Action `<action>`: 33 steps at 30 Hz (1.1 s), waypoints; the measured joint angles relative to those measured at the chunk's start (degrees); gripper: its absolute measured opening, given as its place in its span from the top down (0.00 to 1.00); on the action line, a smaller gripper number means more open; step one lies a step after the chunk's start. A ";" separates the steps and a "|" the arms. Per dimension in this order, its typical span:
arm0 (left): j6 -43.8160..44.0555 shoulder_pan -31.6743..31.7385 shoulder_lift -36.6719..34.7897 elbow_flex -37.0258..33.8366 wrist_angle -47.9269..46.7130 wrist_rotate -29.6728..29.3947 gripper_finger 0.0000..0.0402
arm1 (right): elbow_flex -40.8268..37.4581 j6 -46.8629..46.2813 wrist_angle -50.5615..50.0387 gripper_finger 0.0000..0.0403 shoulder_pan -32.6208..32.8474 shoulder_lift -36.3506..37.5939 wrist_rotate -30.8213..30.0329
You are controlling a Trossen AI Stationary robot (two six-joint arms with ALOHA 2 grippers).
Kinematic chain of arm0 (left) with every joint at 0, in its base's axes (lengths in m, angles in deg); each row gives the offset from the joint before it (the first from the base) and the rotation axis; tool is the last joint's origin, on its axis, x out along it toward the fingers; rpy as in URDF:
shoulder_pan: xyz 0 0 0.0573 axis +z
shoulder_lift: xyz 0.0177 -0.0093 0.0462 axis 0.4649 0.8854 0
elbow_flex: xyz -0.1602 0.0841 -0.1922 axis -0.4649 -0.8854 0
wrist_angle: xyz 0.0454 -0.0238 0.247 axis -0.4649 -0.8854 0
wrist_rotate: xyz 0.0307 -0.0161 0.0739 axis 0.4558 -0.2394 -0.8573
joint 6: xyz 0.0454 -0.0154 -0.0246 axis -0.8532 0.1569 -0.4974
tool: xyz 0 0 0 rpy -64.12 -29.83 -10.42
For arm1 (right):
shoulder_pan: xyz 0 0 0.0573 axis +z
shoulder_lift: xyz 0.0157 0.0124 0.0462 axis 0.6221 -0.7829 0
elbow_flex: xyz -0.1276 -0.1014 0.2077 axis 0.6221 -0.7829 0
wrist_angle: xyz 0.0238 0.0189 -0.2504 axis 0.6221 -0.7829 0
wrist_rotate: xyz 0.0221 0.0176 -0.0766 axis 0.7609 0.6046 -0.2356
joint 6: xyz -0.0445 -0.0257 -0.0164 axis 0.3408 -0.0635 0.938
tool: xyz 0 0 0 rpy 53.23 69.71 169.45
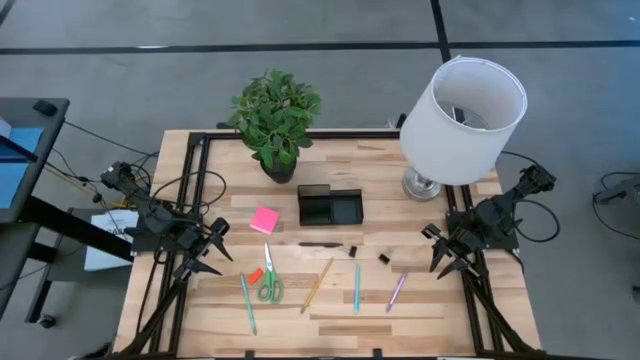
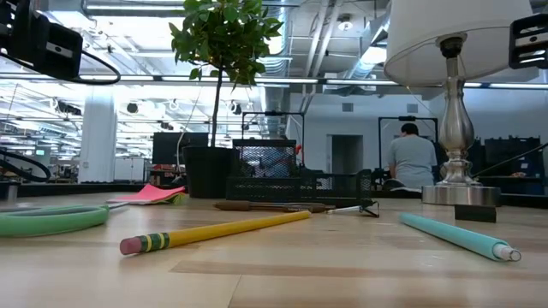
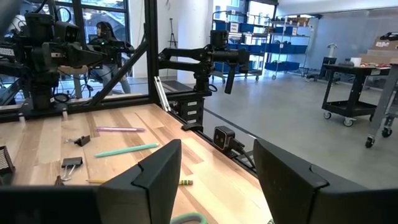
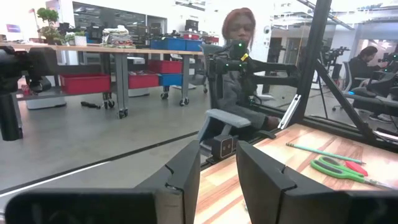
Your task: Pick and place office supplies into organizer
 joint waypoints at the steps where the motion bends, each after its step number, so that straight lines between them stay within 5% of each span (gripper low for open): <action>1: -0.03 0.00 -0.01 0.00 -0.01 0.00 0.52 | -0.01 -0.01 0.00 0.76 0.00 0.00 0.01; 23: -0.04 0.01 0.00 0.01 0.11 -0.02 0.52 | 0.00 0.00 -0.01 0.76 0.00 0.00 0.01; 33: -6.50 0.01 0.01 0.22 2.78 -1.37 0.52 | -0.01 -0.01 0.00 0.76 0.00 0.00 0.00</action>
